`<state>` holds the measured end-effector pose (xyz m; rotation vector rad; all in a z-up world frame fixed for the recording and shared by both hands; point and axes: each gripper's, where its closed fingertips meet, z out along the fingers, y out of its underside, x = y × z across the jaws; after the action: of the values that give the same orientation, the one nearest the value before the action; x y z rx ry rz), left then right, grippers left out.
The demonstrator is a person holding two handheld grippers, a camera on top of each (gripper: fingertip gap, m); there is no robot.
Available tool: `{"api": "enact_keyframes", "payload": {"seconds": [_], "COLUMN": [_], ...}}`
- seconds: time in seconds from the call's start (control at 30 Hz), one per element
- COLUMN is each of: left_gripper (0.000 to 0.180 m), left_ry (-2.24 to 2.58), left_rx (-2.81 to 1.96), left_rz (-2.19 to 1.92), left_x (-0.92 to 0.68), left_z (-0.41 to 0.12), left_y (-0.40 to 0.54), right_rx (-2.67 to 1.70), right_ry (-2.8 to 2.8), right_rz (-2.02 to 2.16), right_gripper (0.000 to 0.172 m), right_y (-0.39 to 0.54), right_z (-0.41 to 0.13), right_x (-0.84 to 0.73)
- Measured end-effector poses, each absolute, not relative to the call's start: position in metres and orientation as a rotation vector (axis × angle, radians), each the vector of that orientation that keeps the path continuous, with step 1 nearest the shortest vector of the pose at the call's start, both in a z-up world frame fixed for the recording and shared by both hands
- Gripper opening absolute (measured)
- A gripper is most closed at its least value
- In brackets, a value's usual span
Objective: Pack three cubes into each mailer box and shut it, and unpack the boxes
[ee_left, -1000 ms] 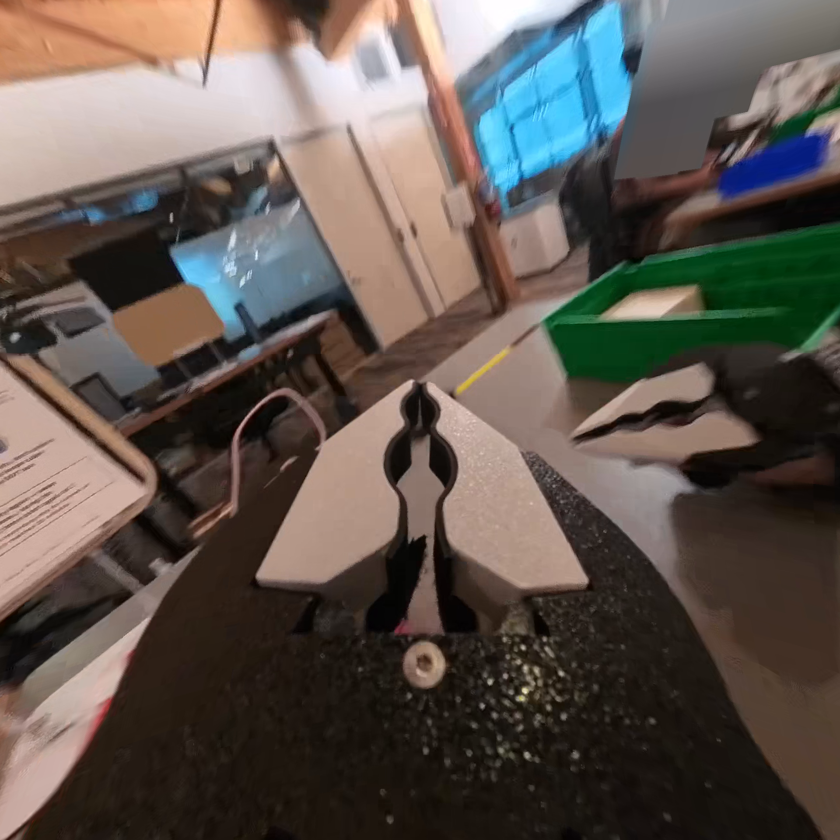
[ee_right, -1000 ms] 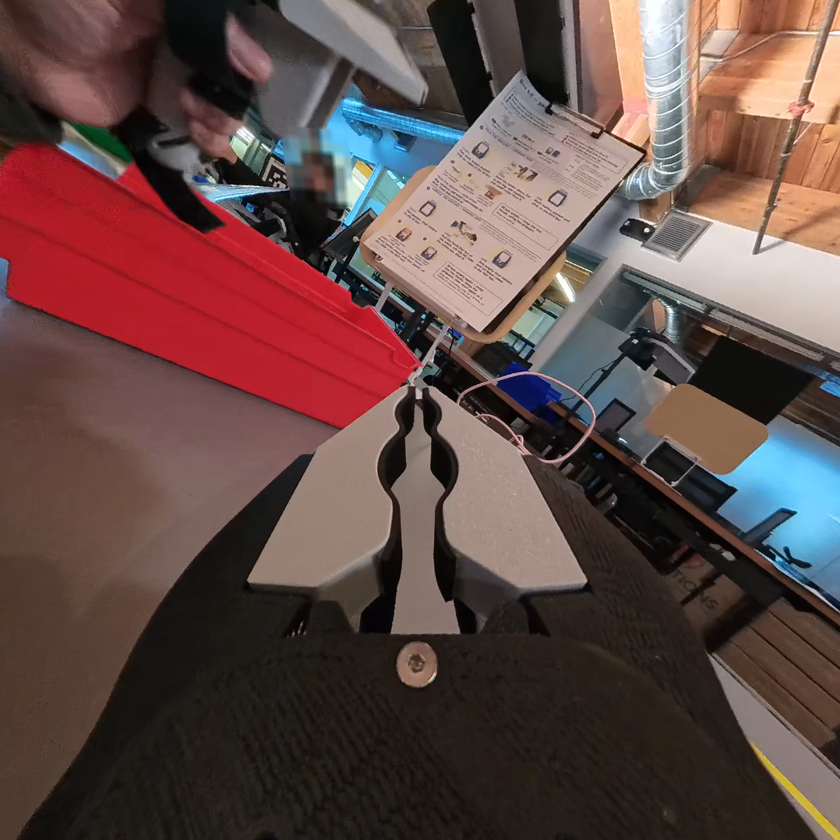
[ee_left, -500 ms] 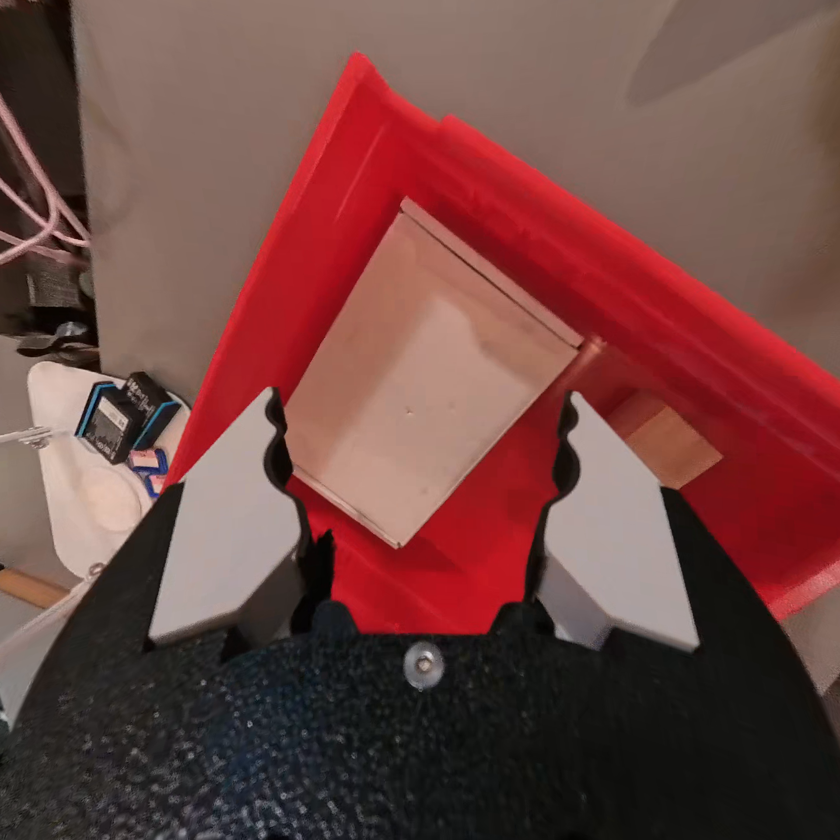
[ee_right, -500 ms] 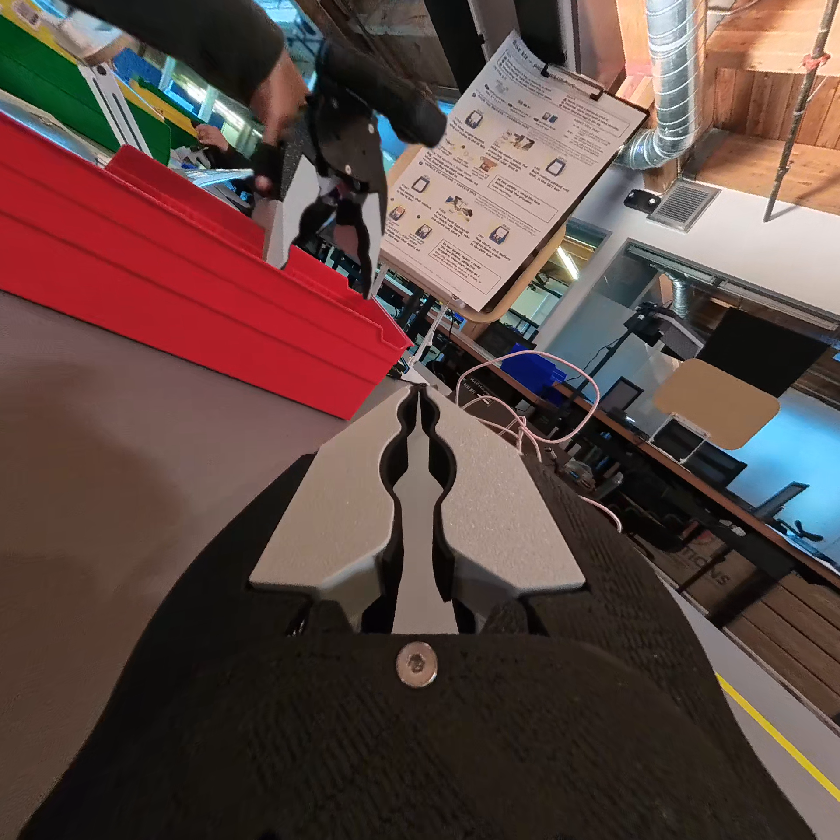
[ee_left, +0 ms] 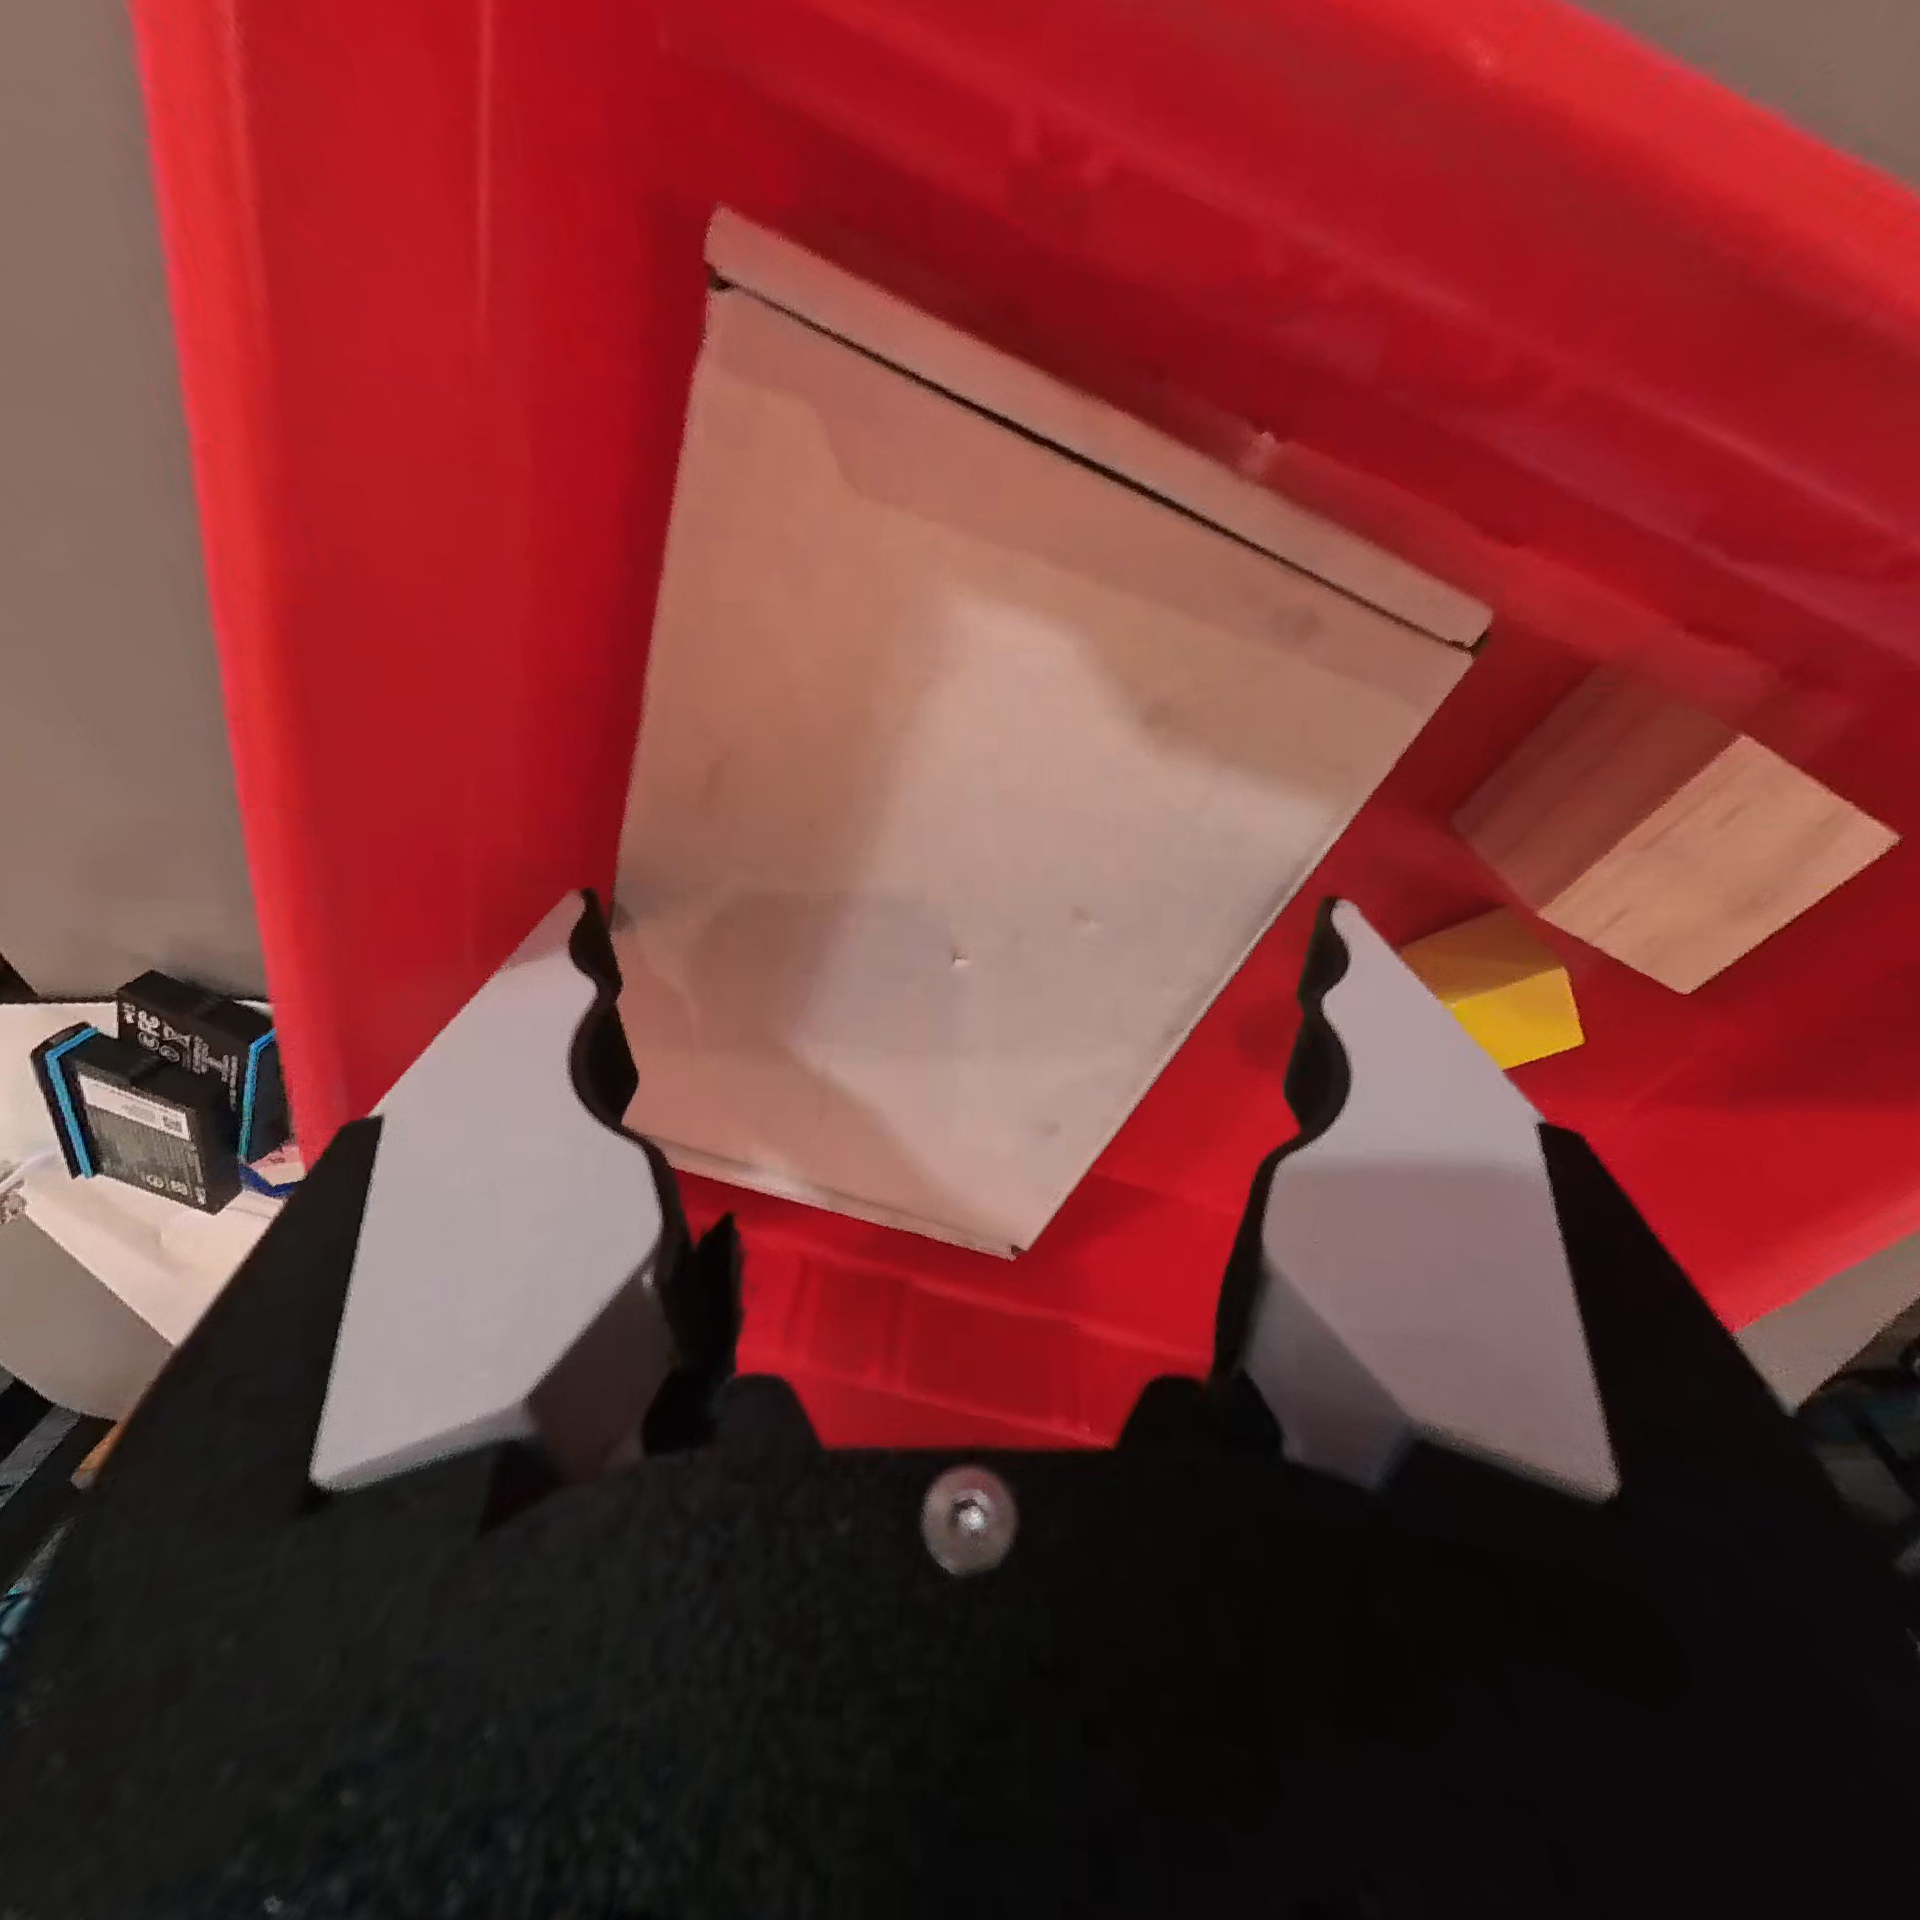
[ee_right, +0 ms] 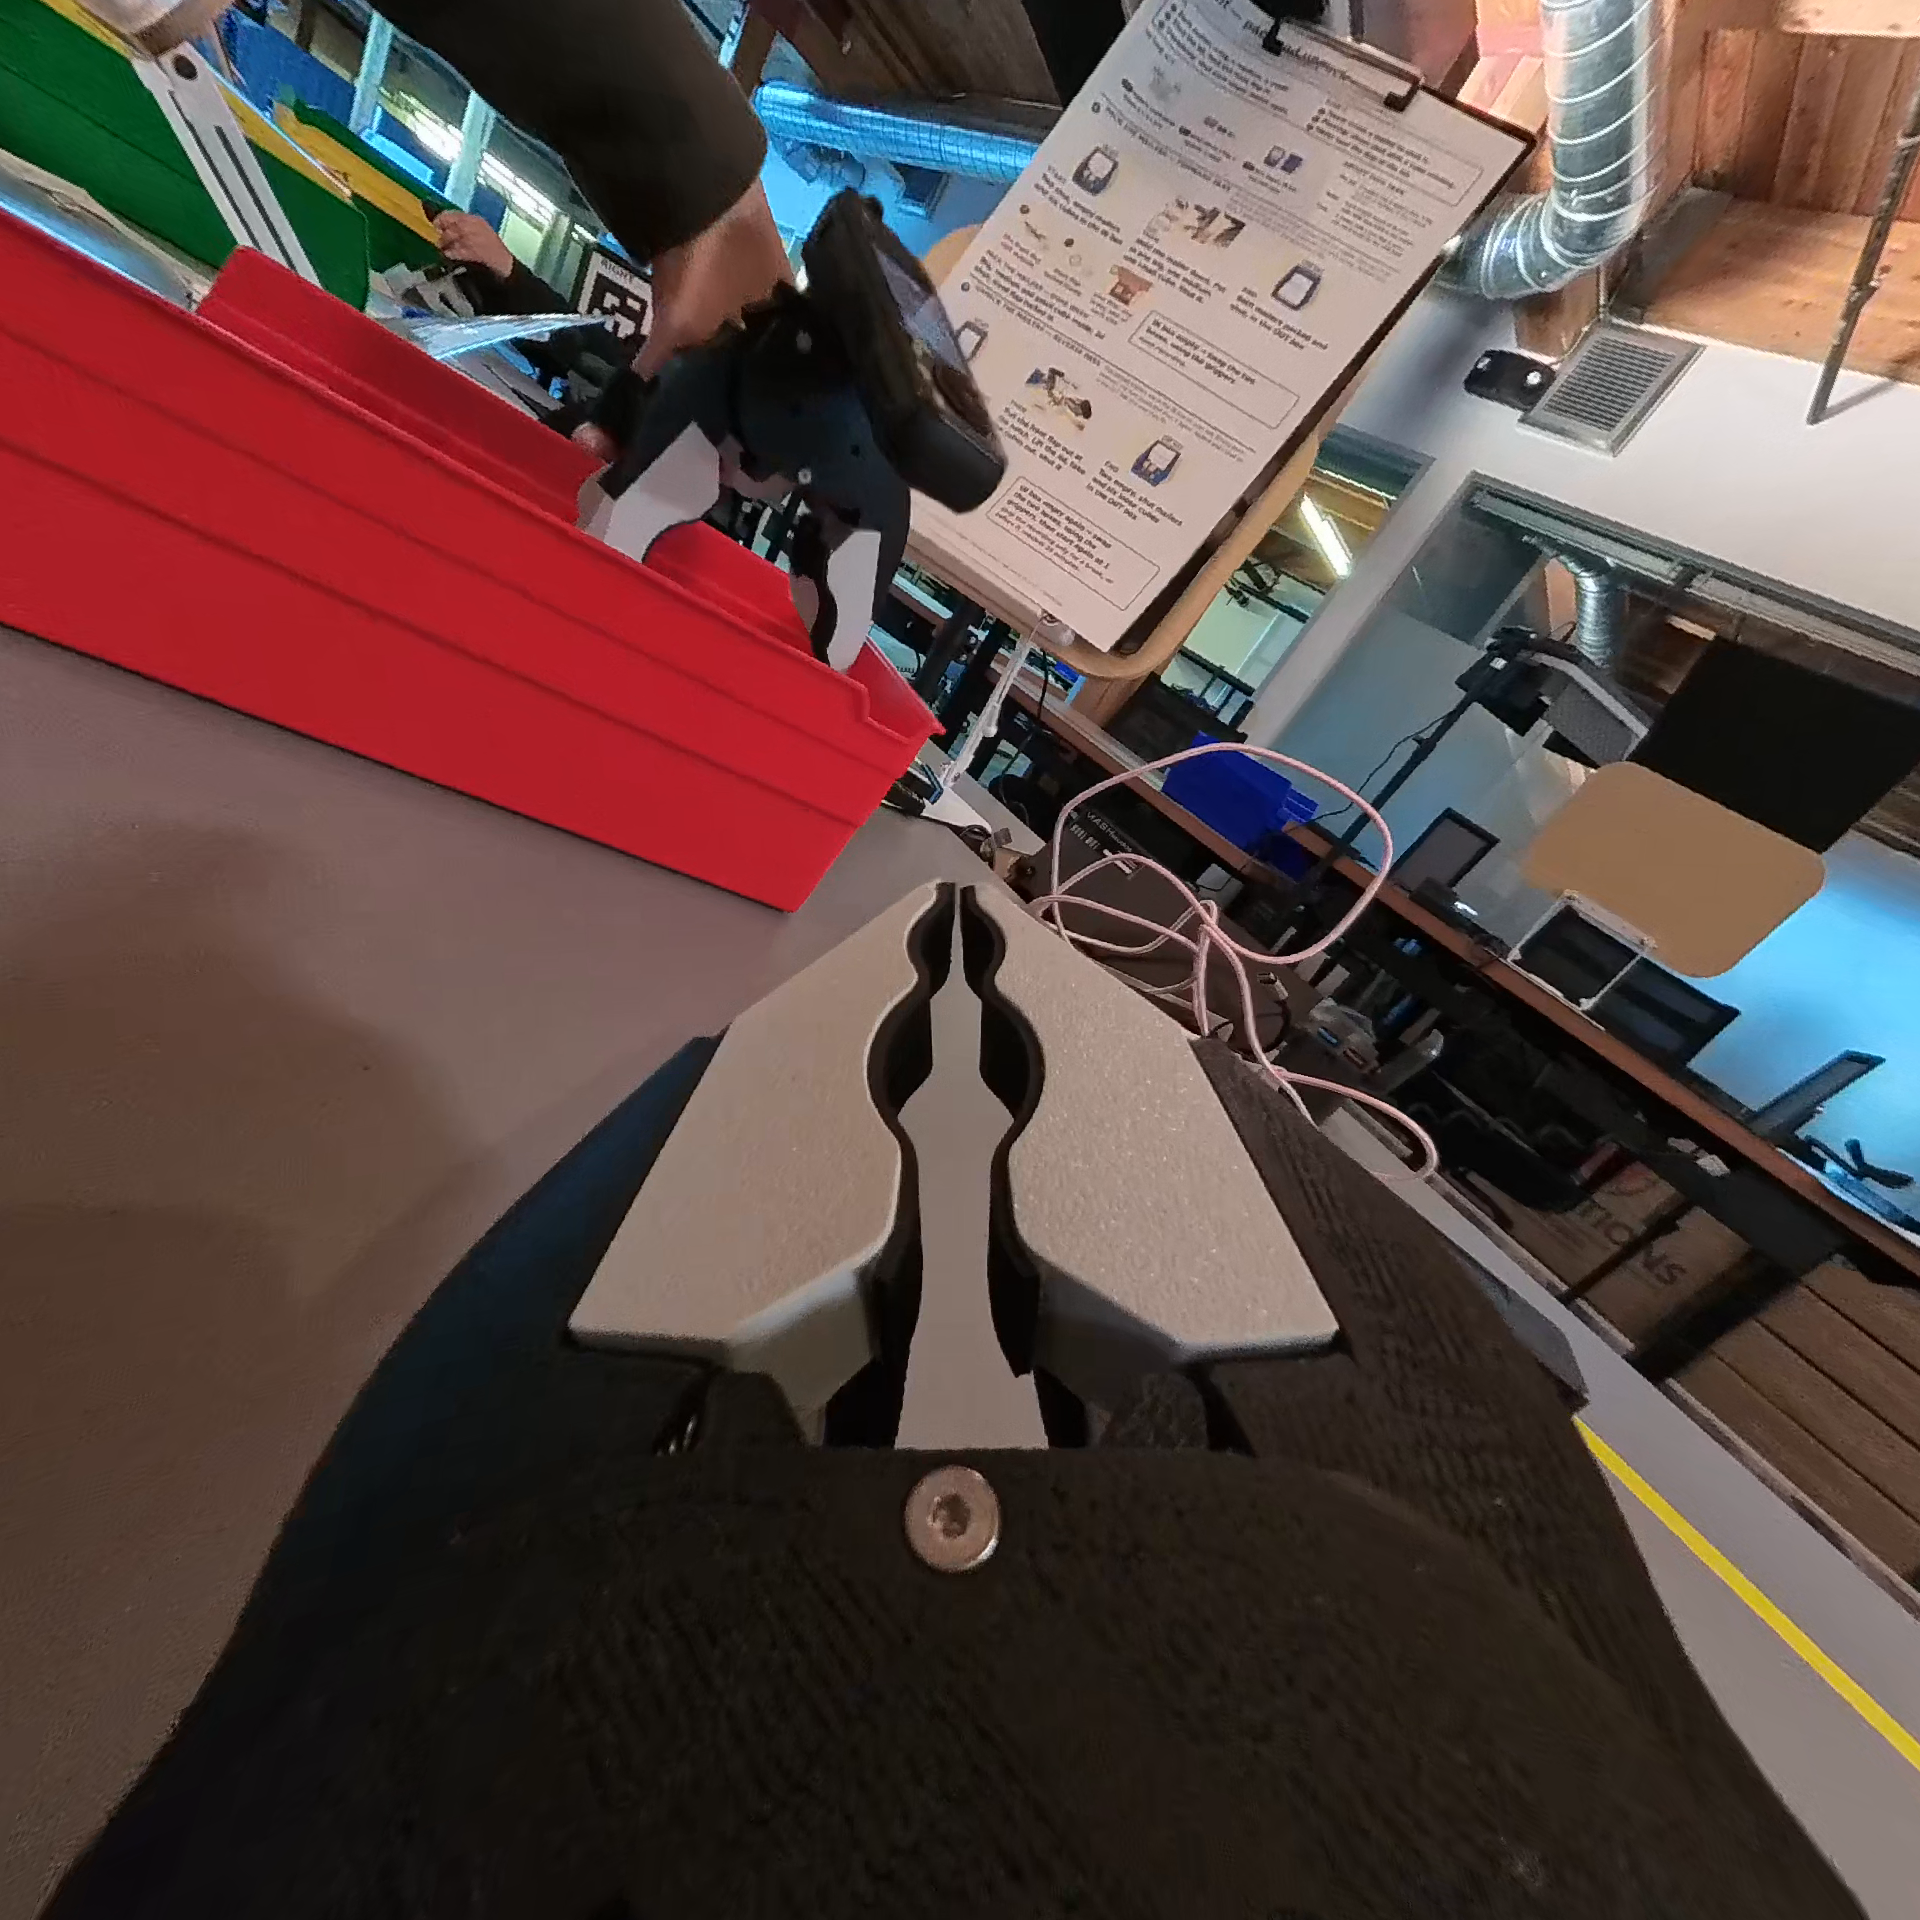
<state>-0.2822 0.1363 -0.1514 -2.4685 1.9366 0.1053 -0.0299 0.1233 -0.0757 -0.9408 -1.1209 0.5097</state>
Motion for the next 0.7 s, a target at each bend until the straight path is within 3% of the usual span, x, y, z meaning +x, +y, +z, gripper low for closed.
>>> {"api": "enact_keyframes", "payload": {"seconds": [0.2,0.4,0.53,0.7], "left_gripper": [0.131,0.147,0.134,0.132], "left_ry": [1.891,1.894,1.934,1.684], "left_rx": [-2.751,-2.668,-2.598,-2.688], "left_rz": [0.189,0.232,0.166,0.13], "left_x": [-0.306,-0.309,-0.312,-0.316], "left_z": [-0.152,-0.177,-0.175,-0.133], "left_y": [0.108,0.111,0.109,0.102], "right_rx": [-0.931,-0.922,-0.918,-0.91], "right_ry": [-1.154,-1.181,-1.188,-1.167], "right_rz": [0.507,0.512,0.506,0.502], "right_gripper": [0.0,0.0,0.0,0.0], "right_y": [0.119,0.115,0.114,0.115], "right_z": [-0.079,-0.082,-0.082,-0.077], "right_x": [-0.033,-0.036,-0.036,-0.033]}}
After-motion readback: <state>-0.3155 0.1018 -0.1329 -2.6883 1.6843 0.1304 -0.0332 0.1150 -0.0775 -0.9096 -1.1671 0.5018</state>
